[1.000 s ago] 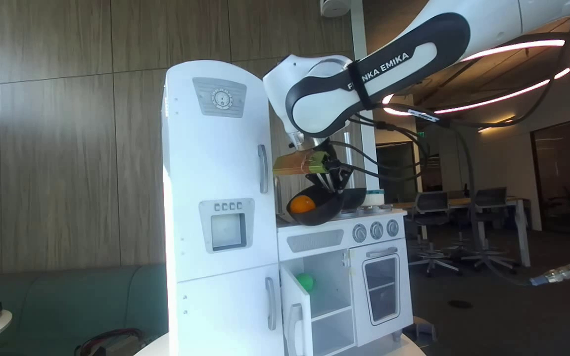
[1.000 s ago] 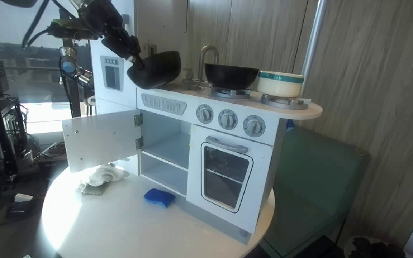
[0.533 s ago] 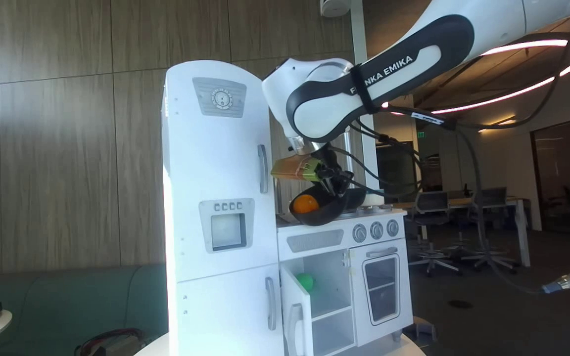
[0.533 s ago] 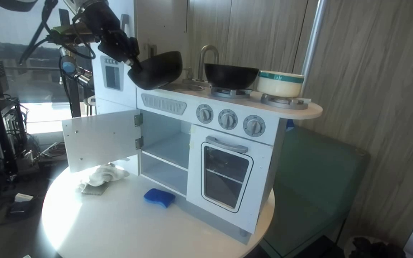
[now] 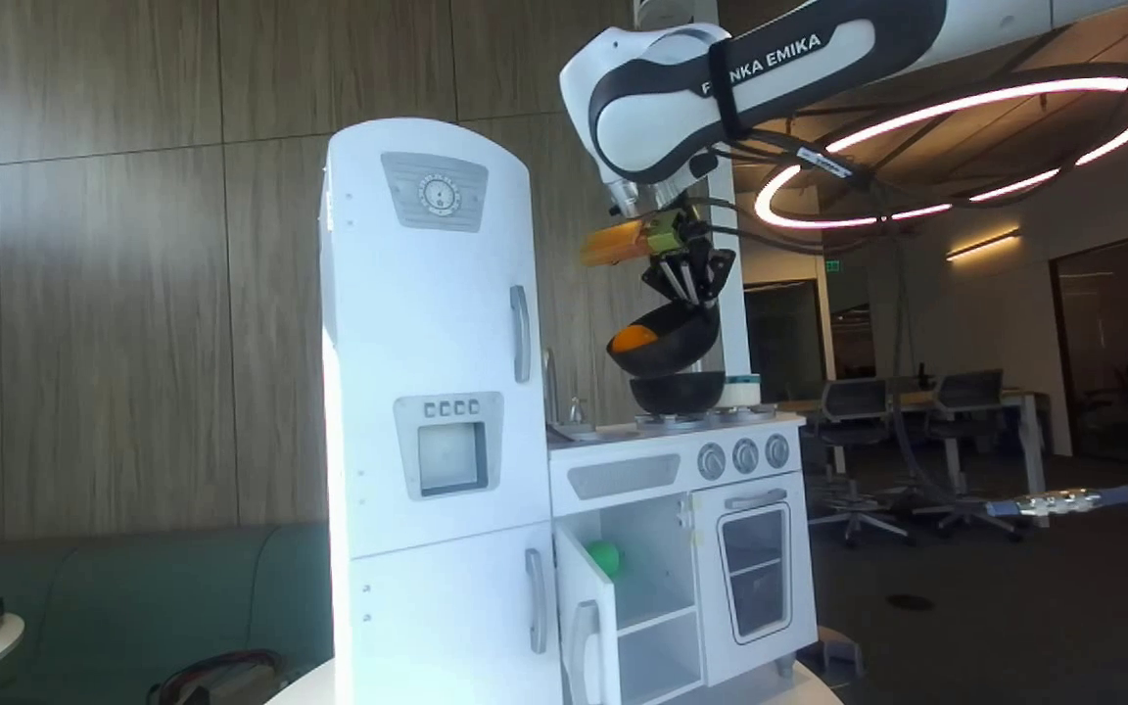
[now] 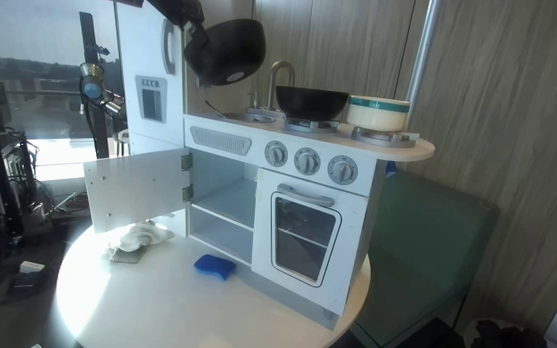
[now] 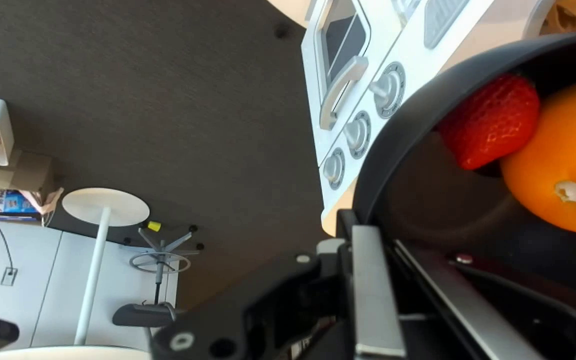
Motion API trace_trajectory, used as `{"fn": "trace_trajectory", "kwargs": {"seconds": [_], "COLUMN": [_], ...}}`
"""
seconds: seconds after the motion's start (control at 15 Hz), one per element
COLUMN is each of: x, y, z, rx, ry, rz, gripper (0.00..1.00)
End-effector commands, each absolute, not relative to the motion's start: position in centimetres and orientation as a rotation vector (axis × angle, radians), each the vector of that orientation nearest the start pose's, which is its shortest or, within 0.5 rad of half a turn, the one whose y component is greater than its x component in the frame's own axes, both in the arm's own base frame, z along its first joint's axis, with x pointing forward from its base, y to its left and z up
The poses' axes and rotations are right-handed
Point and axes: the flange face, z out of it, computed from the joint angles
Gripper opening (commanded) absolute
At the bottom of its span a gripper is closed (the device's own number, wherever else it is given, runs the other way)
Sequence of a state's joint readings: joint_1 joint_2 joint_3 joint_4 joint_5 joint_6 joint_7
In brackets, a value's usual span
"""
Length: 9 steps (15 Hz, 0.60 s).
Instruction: Open the top cabinet door, then pour some contents from the left bowl to the right bowl and put the bowl in the top compartment of the top cabinet, then pour the contents from the left bowl into the right bowl
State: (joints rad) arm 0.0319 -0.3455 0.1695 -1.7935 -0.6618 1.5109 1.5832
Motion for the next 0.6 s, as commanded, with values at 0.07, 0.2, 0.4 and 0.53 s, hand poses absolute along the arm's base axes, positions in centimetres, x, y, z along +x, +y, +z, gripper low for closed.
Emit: {"fn": "trace_trajectory", "kwargs": {"seconds": [0.07, 0.2, 0.4, 0.53], "x": [42.3, 42.2, 43.9, 45.6], "y": [0.1, -0.9, -1.0, -1.4], "z": [80.0, 82.4, 82.4, 82.1], "rx": [-2.74, -2.78, -2.745, -2.742], "ry": [2.078, 2.054, 2.046, 2.051], "rz": [-0.921, -0.919, -0.993, -1.004], "gripper": [0.02, 0.02, 0.01, 0.01]}}
